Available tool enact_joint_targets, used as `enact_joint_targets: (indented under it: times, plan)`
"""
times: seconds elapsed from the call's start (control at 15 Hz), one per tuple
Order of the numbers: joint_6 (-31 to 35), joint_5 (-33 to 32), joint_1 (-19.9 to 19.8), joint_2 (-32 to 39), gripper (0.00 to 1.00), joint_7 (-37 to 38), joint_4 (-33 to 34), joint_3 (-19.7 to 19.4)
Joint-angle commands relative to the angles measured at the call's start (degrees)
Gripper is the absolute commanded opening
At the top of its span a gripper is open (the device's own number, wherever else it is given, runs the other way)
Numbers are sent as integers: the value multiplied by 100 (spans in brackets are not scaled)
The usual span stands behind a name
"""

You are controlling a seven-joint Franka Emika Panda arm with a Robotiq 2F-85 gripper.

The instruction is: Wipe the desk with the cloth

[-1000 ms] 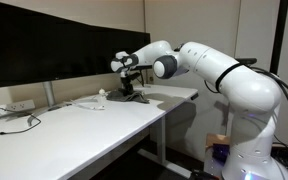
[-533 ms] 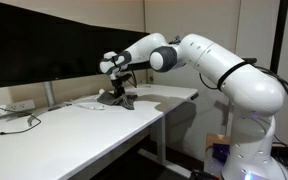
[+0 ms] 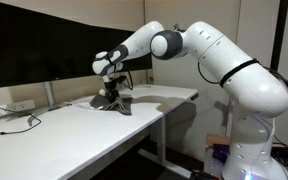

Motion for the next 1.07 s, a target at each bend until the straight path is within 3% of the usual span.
enact_joint_targets:
  times: [0.0,0.4,1.0]
  plan:
    - [414,-43,-22,-784,6,-22,-1323,362]
    - [1082,215,-55,-1756,5,-134,-2738,778]
    - [2305,514,127,-3666,4,-151,-5181,1058]
